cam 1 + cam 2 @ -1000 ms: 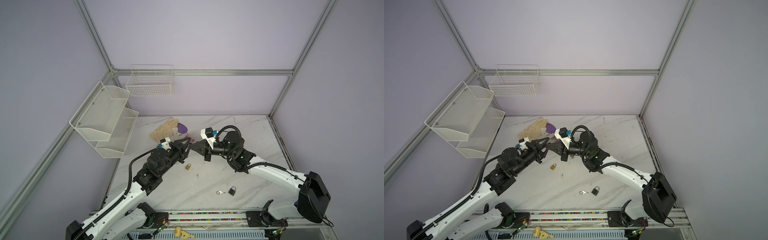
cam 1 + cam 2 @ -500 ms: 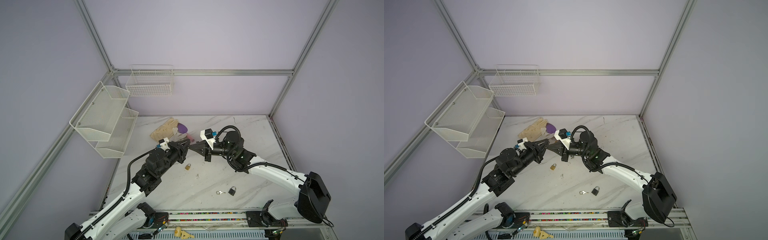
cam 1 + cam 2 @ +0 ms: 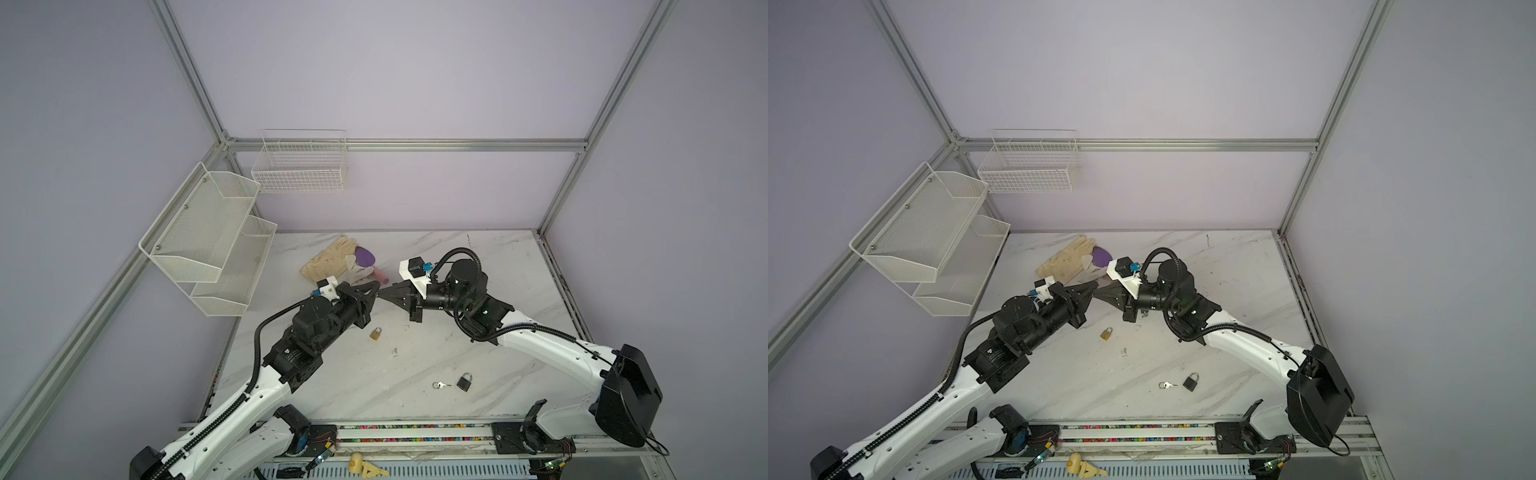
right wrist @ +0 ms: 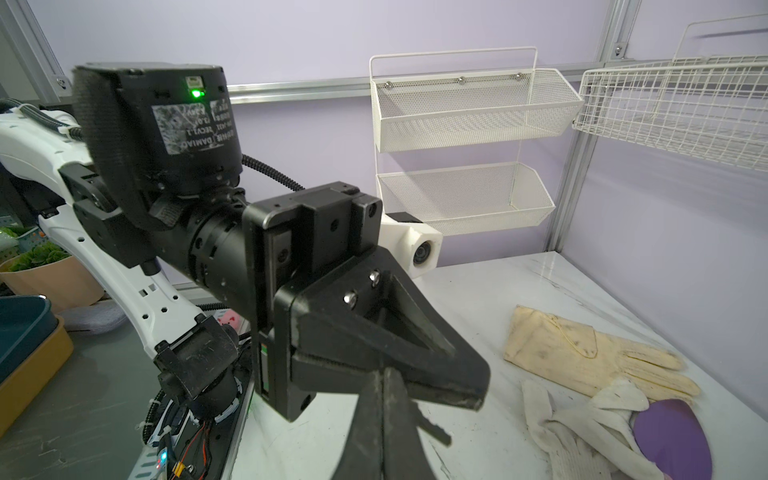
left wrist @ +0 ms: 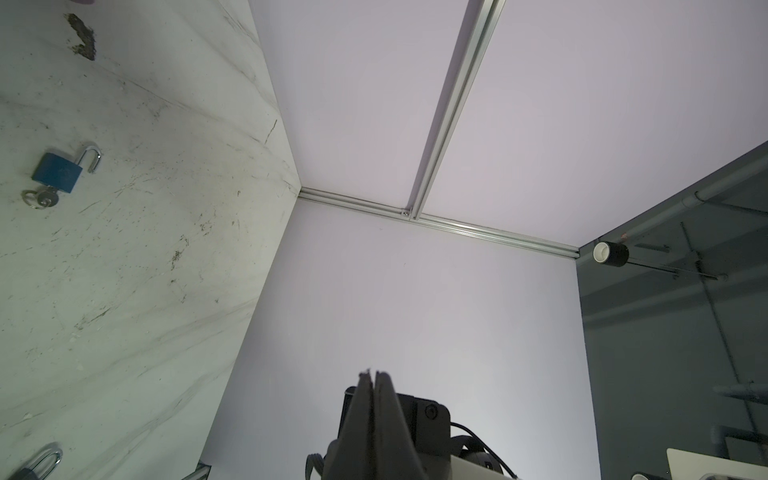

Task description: Unlock with the key

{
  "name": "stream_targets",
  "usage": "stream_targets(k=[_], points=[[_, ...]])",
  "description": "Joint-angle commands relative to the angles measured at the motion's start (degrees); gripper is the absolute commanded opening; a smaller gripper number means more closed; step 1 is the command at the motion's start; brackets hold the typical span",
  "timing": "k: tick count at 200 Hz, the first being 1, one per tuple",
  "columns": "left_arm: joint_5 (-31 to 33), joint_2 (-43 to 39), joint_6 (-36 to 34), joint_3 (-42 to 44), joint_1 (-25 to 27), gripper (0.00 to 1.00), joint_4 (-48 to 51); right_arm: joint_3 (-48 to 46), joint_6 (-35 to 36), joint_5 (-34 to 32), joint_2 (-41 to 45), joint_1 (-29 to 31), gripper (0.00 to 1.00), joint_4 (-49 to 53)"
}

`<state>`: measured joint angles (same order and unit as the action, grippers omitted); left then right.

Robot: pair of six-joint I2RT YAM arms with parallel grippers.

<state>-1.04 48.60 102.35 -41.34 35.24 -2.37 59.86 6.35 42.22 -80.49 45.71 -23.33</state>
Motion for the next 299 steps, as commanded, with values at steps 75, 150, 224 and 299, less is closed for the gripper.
stream_targets(k=[75,150,224,299], points=[[0.9,-1.8,-1.0,3.1,-0.5,0.00,-2.5,3.5,4.5,1.2,0.5,0.3,0.00,4.6],[-0.4,-2.9,-3.3,3.0,-1.7,0.15,-1.0,7.2,8.6,3.3,-0.3,0.3,0.00,11.4],[-15.4,-7.8,-13.9,0.6,-15.7,0.32,11.0,11.5,17.5,7.9,-3.4,1.4,0.00,16.2],[-29.7,-5.6,-22.7,-5.1,-23.1,0.34,15.8,17.0,26.3,4.9,-8.5,5.3,0.00,20.9]])
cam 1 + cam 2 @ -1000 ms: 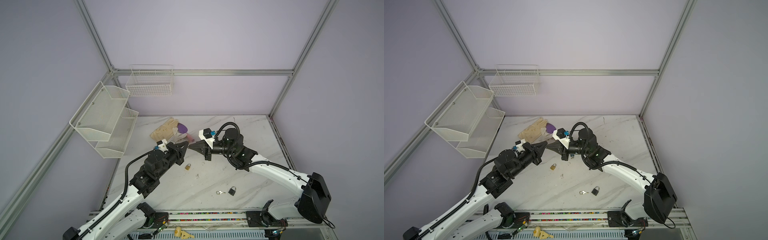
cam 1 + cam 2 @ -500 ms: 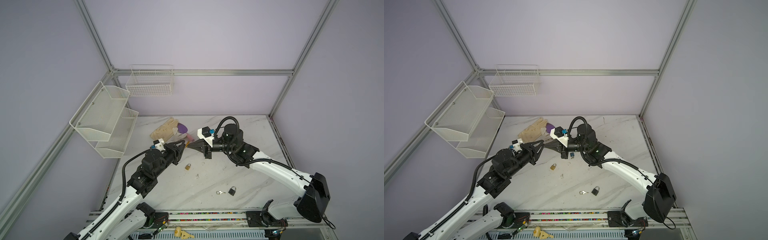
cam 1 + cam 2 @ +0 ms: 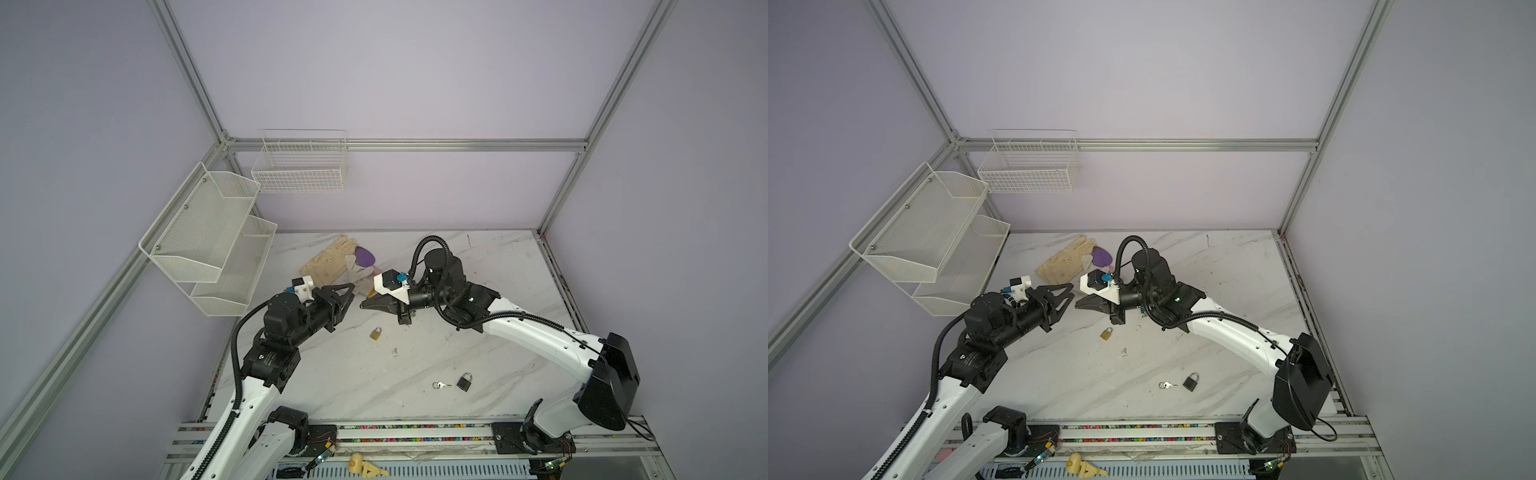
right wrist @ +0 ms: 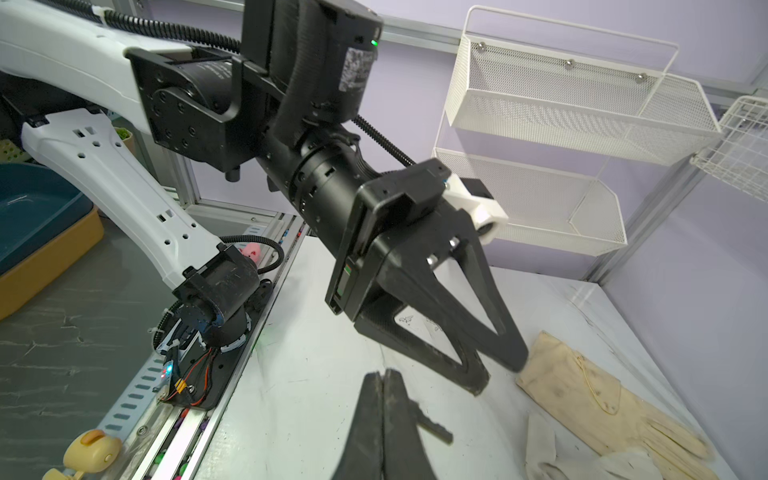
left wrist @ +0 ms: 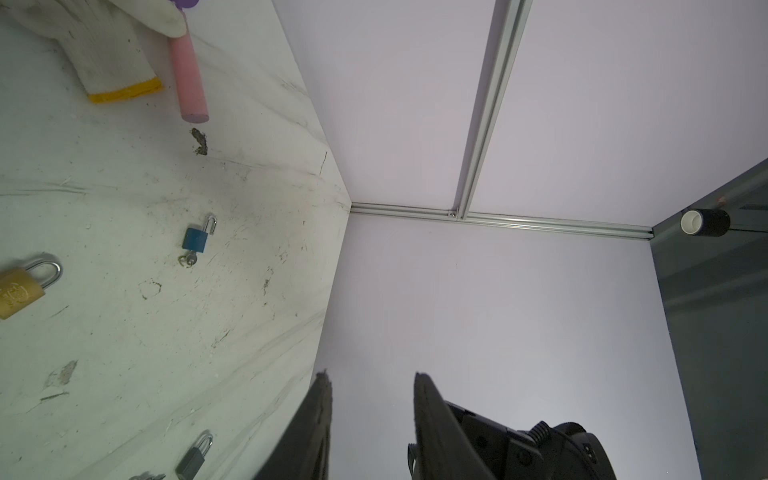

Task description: Unlock with the key

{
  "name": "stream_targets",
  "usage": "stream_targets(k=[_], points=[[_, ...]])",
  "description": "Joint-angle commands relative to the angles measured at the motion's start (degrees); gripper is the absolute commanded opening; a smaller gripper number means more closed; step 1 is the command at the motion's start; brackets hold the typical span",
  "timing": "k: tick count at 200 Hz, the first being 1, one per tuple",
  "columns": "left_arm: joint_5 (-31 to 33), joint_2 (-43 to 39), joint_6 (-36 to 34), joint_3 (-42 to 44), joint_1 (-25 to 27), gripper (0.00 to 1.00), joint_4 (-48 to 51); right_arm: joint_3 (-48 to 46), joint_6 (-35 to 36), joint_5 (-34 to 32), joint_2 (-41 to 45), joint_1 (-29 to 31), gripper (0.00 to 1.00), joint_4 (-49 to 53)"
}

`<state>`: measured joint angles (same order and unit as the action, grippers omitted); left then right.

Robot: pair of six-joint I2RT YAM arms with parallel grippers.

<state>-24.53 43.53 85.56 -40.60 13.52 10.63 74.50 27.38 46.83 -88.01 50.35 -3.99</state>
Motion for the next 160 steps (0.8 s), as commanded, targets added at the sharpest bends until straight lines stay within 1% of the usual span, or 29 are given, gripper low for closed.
stream_targets(k=[1,31,48,64,118,136,160], points=[[-6.3,-0.5,-6.0,-5.9,-1.4,0.34,2.8,2.4,5.3,0.3,-1.0,0.7,0.00,1.6],[-8.2,-1.0,-6.2,-6.0,-2.2,0.34,1.8,4.7,7.0,0.9,-2.8,1.0,0.00,3.4],[-9.5,-1.2,-5.8,-5.4,-2.7,0.34,-0.4,5.3,7.4,1.2,-3.4,1.1,0.00,3.7],[-10.0,-1.5,-6.1,-5.7,-3.4,0.34,0.3,5.7,7.5,1.7,-3.7,1.2,0.00,4.2],[-8.7,-3.0,-7.1,-6.1,-4.5,0.34,2.4,5.1,7.4,3.4,-3.7,1.2,0.00,4.1],[-8.2,-2.9,-7.4,-6.7,-4.5,0.34,3.2,4.0,6.3,4.0,-4.1,1.2,0.00,1.3],[-8.4,-3.0,-7.9,-7.8,-4.6,0.34,3.7,5.9,6.3,5.1,-5.7,1.7,0.00,2.1]])
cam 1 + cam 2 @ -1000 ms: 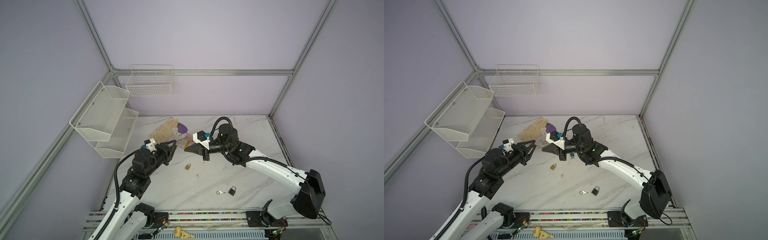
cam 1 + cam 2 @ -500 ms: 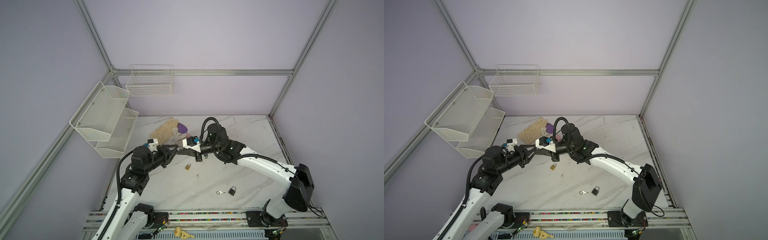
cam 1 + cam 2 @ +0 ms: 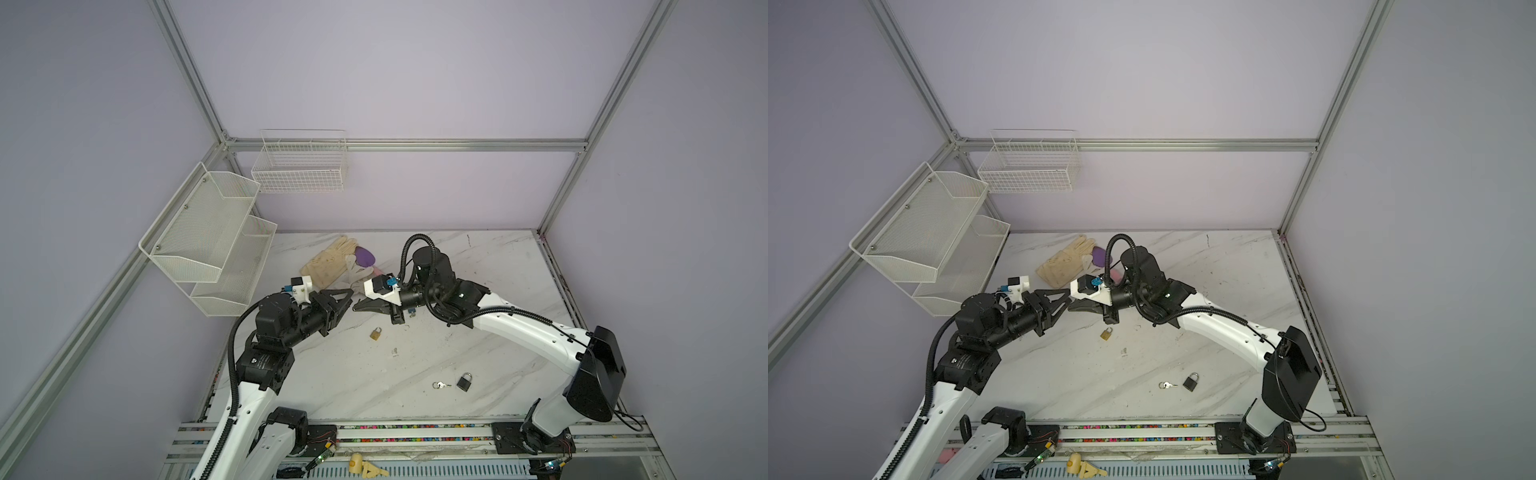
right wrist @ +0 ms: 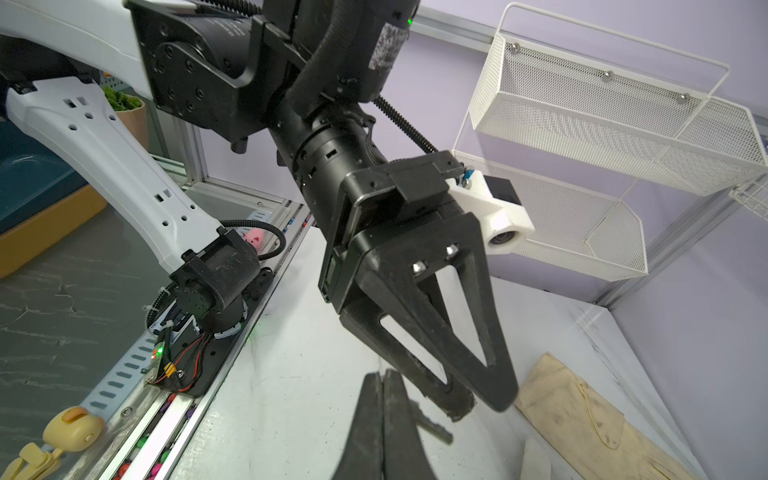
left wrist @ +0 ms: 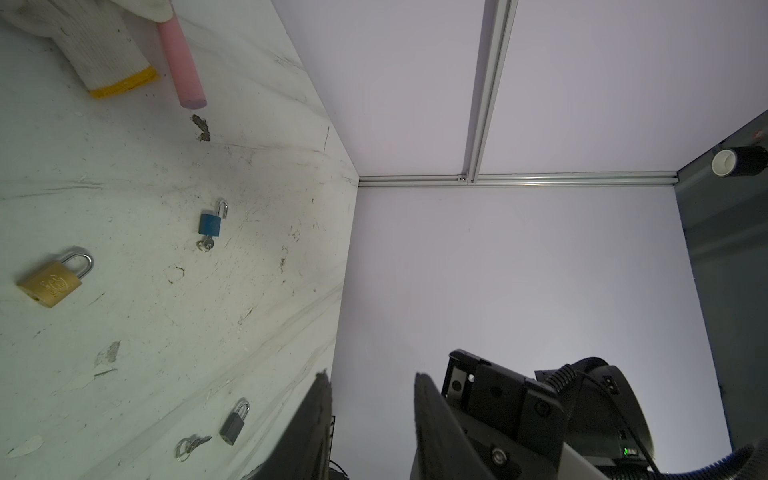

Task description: Unlock with the key

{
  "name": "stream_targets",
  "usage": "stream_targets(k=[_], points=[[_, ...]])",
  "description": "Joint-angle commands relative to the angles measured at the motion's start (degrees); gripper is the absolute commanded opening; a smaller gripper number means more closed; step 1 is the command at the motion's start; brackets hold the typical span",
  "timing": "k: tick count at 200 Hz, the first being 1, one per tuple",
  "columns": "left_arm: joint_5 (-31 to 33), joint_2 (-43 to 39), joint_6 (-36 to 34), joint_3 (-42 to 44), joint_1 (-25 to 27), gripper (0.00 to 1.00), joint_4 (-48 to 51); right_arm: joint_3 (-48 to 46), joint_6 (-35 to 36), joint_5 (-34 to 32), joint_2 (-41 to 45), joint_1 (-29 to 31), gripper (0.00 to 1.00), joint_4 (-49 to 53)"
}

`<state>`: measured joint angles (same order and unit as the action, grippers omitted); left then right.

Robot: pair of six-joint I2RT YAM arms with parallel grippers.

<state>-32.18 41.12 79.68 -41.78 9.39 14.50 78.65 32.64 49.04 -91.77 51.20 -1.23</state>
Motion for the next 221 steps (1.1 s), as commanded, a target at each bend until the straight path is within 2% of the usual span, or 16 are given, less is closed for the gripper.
stream_targets(k=[1,49,108,161,221], points=[[-0.8,-0.5,-2.0,-6.6,-0.5,0.34,-0.2,1.9,1.0,2.9,-2.0,0.9,0.00,-0.5],[-2.3,-0.3,-1.8,-6.7,-0.5,0.34,-1.1,3.0,1.0,3.6,-3.2,1.3,0.00,-0.8],[-1.5,-0.1,-4.8,-8.4,-0.6,0.32,4.0,3.1,0.2,4.0,-2.1,1.7,0.00,-2.6],[-5.2,0.6,-3.8,-8.9,-0.6,0.31,1.7,4.5,1.3,4.0,-2.9,1.7,0.00,-1.9],[-6.7,0.8,-1.4,-8.0,-0.6,0.21,0.2,4.6,2.2,3.2,-3.3,1.7,0.00,-3.4]])
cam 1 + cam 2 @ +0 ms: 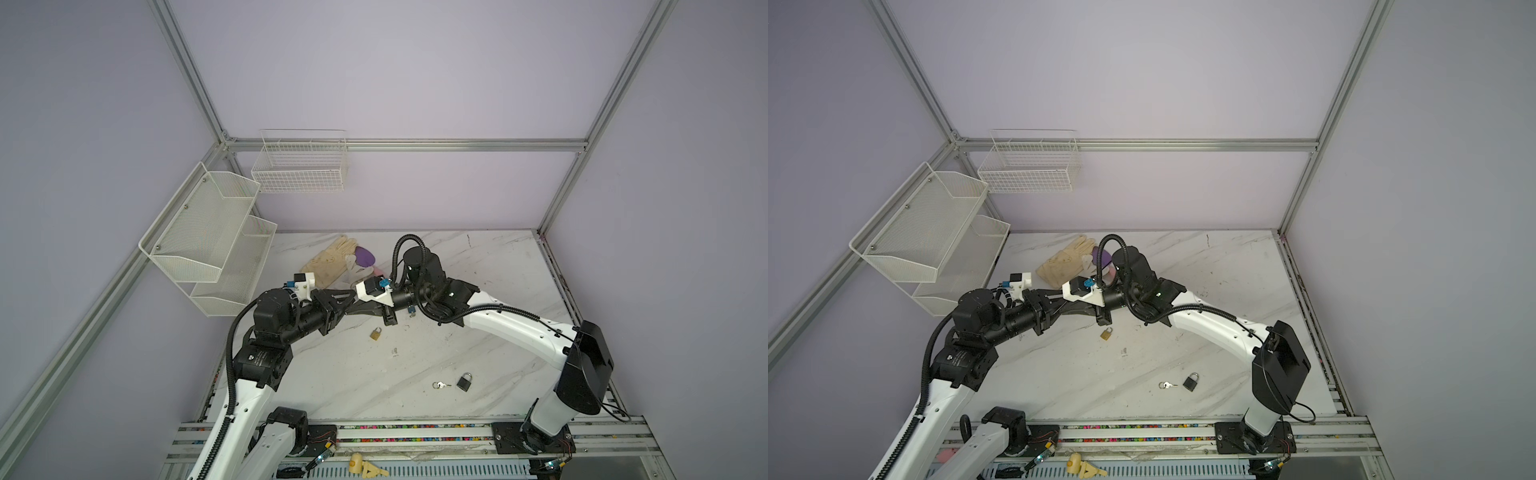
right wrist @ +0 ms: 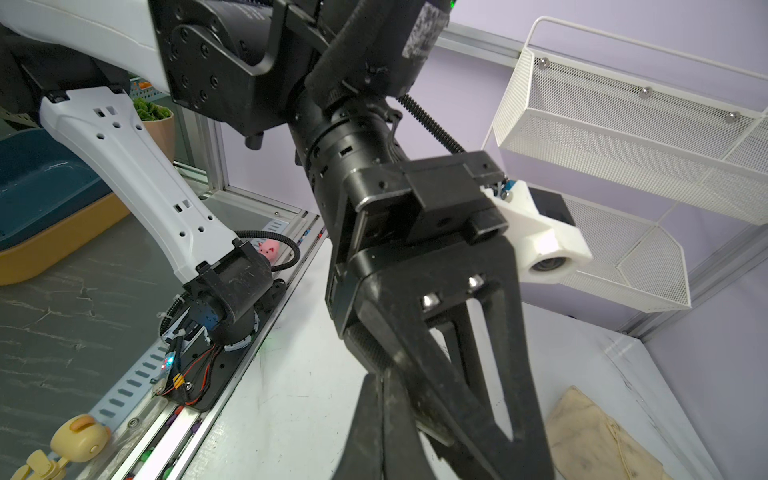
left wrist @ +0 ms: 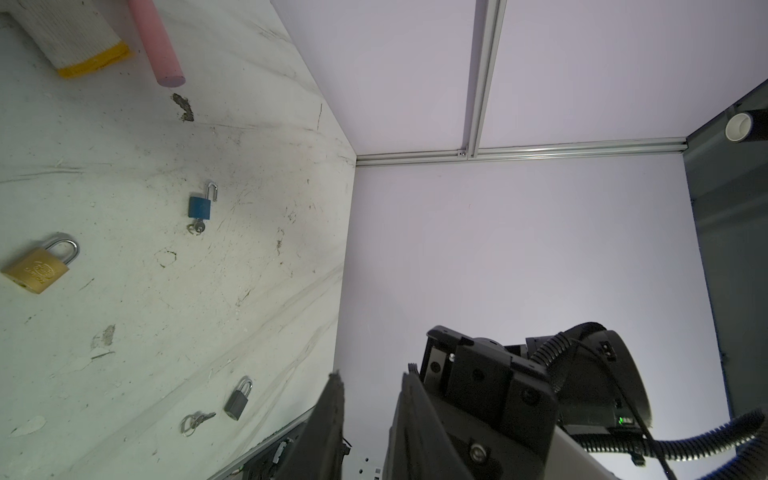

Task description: Unlock with the key

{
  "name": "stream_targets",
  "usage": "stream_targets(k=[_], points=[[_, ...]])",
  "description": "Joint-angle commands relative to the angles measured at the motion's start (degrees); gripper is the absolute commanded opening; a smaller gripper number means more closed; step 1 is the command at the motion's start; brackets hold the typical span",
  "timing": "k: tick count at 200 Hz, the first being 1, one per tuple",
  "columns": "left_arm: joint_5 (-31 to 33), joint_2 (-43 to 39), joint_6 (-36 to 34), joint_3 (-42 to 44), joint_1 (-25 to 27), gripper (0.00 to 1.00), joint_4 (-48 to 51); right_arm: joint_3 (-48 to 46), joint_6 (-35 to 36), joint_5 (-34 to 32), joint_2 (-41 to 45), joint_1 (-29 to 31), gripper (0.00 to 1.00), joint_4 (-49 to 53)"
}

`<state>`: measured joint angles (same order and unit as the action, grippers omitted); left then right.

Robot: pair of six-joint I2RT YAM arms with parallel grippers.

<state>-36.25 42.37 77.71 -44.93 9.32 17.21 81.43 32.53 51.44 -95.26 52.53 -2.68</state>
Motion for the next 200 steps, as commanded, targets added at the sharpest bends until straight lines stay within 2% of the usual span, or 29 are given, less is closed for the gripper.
stream_targets(k=[1,71,139,200], points=[[-2.7,-0.5,0.5,-4.9,-0.5,0.21,-2.5,1.8,2.4,0.8,0.2,0.3,0.00,-2.1],[-2.8,-0.3,0.1,-4.6,-0.5,0.04,-1.3,2.8,4.0,-0.6,-0.3,0.3,0.00,-1.4],[0.1,-1.4,-1.3,-5.1,-0.7,0.00,1.4,1.6,5.3,-2.7,1.6,0.1,0.00,-1.2],[5.3,-2.4,-0.8,-5.1,-0.7,0.00,-1.2,0.1,4.0,-4.0,3.7,0.1,0.00,-0.4]])
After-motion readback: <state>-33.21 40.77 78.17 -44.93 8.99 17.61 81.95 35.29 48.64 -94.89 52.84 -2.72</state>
